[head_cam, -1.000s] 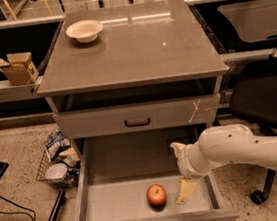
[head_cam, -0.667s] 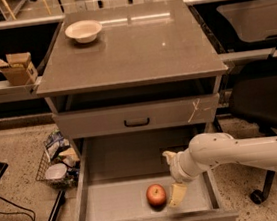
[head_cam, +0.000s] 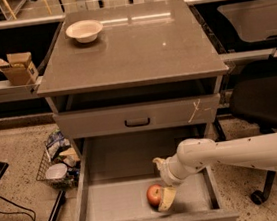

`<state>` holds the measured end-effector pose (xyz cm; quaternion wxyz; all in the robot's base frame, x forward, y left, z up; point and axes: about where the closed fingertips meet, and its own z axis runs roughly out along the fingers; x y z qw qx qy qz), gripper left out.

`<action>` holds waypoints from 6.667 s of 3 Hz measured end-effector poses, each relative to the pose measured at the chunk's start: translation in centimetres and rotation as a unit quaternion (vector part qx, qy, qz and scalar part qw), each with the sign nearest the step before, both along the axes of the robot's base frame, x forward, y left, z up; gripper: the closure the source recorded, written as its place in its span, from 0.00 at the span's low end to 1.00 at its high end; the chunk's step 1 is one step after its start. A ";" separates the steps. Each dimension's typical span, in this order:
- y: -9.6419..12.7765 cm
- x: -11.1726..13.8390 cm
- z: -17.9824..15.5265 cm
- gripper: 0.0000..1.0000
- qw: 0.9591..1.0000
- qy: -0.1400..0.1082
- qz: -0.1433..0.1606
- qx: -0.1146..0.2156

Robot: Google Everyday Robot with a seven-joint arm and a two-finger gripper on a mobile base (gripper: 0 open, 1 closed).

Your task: Pick apple from middle drawer and place on counter

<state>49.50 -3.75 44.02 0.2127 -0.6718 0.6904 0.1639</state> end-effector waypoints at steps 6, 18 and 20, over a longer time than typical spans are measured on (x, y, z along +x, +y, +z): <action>5.7 -2.4 2.2 0.99 0.995 0.011 0.094 -0.015; 6.1 28.2 39.8 0.40 0.992 -0.129 0.005 -0.002; 6.2 28.2 39.7 0.00 0.992 -0.129 0.006 -0.002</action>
Offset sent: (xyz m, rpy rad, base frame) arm 0.0018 0.0296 -0.0691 0.0295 -0.0077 0.0459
